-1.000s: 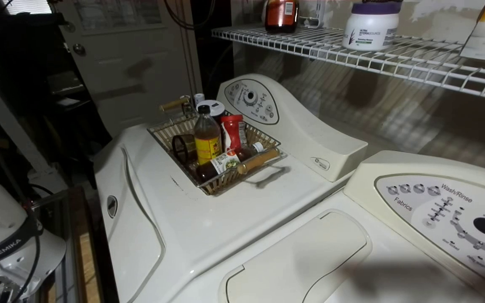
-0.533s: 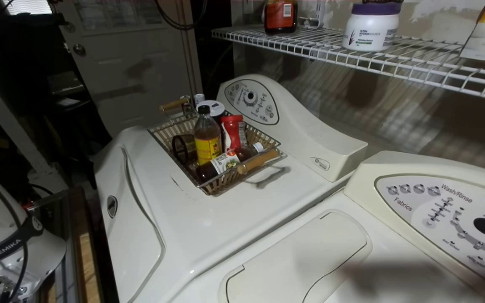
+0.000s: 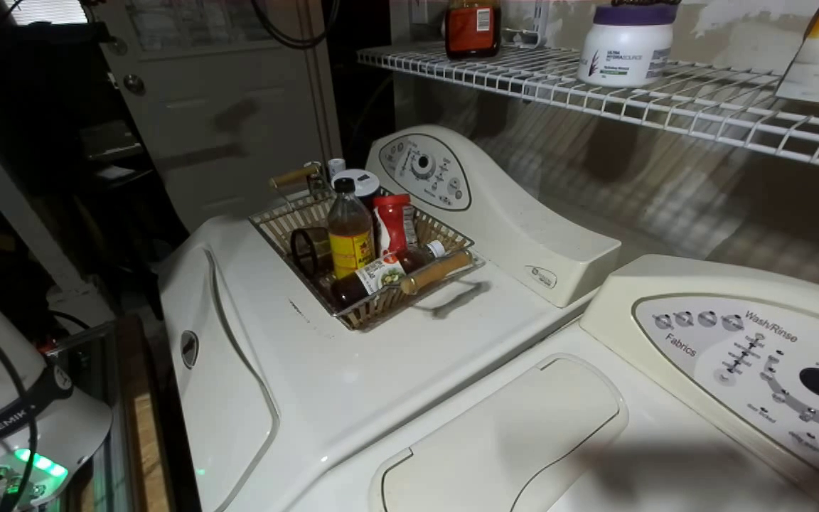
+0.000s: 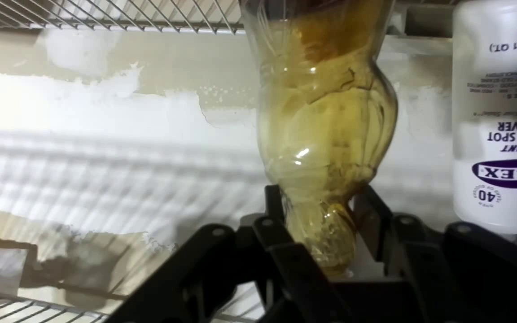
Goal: Pick up the bottle on the shelf and make it stand upright
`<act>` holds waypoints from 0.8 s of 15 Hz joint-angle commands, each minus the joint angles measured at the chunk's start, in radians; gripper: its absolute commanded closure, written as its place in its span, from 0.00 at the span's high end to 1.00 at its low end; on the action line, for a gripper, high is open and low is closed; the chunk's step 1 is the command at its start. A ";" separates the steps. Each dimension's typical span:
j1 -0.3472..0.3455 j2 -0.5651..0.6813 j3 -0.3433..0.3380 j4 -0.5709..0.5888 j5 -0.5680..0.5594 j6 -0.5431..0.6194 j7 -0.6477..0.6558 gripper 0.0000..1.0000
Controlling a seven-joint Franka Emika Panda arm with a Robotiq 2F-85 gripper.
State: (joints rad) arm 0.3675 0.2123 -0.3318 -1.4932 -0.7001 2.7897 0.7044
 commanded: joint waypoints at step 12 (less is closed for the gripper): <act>0.059 -0.059 -0.010 -0.158 -0.068 -0.194 0.095 1.00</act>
State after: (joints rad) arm 0.3976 0.2038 -0.3391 -1.5932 -0.7242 2.6743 0.7719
